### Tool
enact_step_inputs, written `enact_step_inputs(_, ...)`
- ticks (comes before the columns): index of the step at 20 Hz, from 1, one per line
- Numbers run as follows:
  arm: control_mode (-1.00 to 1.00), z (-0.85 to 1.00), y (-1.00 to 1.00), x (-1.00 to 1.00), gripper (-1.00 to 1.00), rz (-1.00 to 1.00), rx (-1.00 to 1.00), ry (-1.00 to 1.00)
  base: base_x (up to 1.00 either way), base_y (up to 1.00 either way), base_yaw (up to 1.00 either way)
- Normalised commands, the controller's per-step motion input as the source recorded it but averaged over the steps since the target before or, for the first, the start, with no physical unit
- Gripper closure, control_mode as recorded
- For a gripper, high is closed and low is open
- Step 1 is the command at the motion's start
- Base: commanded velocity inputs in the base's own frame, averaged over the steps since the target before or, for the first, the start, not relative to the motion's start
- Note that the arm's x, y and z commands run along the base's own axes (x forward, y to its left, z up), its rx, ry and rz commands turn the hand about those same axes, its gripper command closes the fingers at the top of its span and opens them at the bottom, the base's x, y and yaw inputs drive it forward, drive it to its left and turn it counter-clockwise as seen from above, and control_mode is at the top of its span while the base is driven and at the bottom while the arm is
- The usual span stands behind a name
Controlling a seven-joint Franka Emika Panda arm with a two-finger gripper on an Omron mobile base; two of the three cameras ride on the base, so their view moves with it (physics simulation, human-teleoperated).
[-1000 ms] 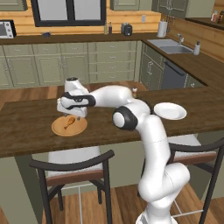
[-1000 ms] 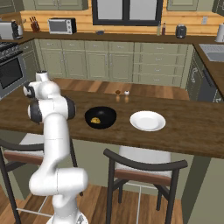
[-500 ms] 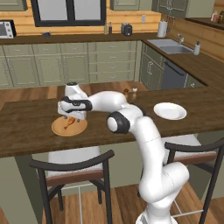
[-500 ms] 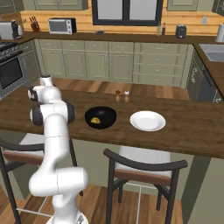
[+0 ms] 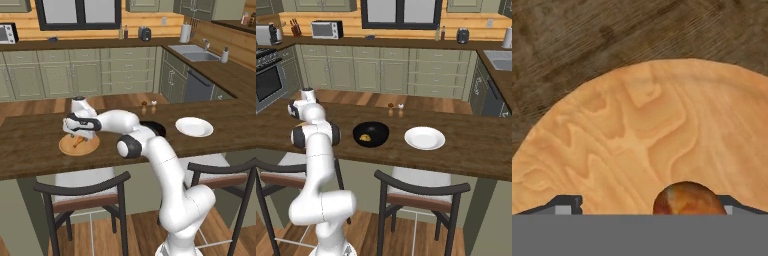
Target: Pick the chicken drumstick and squash from their plates and place them in the bowl. Then put the bowl in the fridge.
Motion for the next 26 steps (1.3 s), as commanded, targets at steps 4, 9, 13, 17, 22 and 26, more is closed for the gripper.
enact_step_inputs(4, -1.00, -0.21, 0.13, 0.00, 1.00, -0.02, 0.00, 0.00, 0.00, 0.00, 0.00)
enact_step_inputs(9, -1.00, -0.05, -0.19, -0.30, 1.00, 0.00, 0.02, 0.00, 0.00, 0.00, 0.00)
enact_step_inputs(13, -1.00, 0.57, -0.59, -1.00, 1.00, 0.01, 0.09, -0.10, 0.00, 0.00, 0.00)
enact_step_inputs(17, -1.00, 0.56, -0.92, -1.00, 1.00, 0.00, 0.07, -0.07, 0.00, 0.00, 0.00)
enact_step_inputs(22, -1.00, 0.05, -1.00, -1.00, 1.00, 0.00, 0.02, -0.09, 0.00, 0.00, 0.00)
enact_step_inputs(26, -1.00, 0.00, -1.00, -0.88, 1.00, 0.03, 0.00, -0.14, 0.00, 0.00, 0.00)
